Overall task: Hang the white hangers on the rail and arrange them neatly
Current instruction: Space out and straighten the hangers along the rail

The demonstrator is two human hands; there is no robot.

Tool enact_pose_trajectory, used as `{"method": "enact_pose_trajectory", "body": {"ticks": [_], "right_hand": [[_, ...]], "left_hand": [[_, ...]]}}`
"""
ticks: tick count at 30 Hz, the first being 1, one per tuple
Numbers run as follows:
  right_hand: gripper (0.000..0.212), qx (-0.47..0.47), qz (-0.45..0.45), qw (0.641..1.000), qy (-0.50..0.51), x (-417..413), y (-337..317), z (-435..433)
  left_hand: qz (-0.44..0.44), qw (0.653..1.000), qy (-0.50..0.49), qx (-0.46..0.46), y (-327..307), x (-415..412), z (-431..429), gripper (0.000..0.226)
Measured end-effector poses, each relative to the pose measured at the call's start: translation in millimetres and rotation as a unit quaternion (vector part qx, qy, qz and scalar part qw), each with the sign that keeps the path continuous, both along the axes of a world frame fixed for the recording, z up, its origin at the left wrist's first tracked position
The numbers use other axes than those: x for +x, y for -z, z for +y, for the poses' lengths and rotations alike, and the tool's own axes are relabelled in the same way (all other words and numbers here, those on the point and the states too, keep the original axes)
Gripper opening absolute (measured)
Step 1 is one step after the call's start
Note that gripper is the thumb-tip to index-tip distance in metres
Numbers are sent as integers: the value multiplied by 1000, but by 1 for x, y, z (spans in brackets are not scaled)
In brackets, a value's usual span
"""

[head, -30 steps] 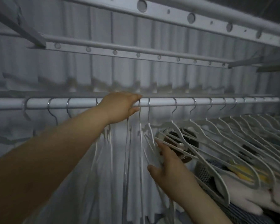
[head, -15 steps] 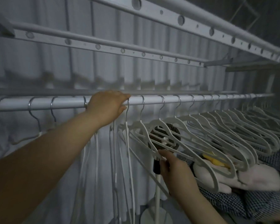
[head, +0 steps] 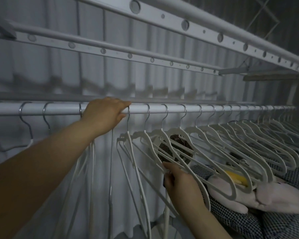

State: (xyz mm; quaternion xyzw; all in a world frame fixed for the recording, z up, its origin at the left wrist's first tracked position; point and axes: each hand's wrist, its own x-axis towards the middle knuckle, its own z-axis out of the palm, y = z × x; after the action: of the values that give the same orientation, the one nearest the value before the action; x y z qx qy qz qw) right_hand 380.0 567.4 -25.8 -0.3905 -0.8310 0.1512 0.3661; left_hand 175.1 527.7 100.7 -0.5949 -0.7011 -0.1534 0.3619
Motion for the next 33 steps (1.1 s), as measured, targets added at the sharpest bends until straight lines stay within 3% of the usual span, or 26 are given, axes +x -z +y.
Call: {"method": "enact_pose_trajectory", "body": {"ticks": [22,25,27,30,33], "right_hand": [[39,31,-9,999,-23,11,0,10],[36,60,7,998,3,11,-2,8],[36,150,-1,988,39,8,-6,5],[49,203,71,976,-15,1,-19,-11],[66,122,78,983,-116,-14,-27,-34]], "left_hand": [[-8,1000,-2,-8,-2,12,2,45],[-12,1000,9,-14,0,12,1,50],[-1,1000,27,1,-1,10,-2,54],[-3,999,38,30,-3,8,-10,54],[-24,1000,-9,9,-5,6,-18,50]]}}
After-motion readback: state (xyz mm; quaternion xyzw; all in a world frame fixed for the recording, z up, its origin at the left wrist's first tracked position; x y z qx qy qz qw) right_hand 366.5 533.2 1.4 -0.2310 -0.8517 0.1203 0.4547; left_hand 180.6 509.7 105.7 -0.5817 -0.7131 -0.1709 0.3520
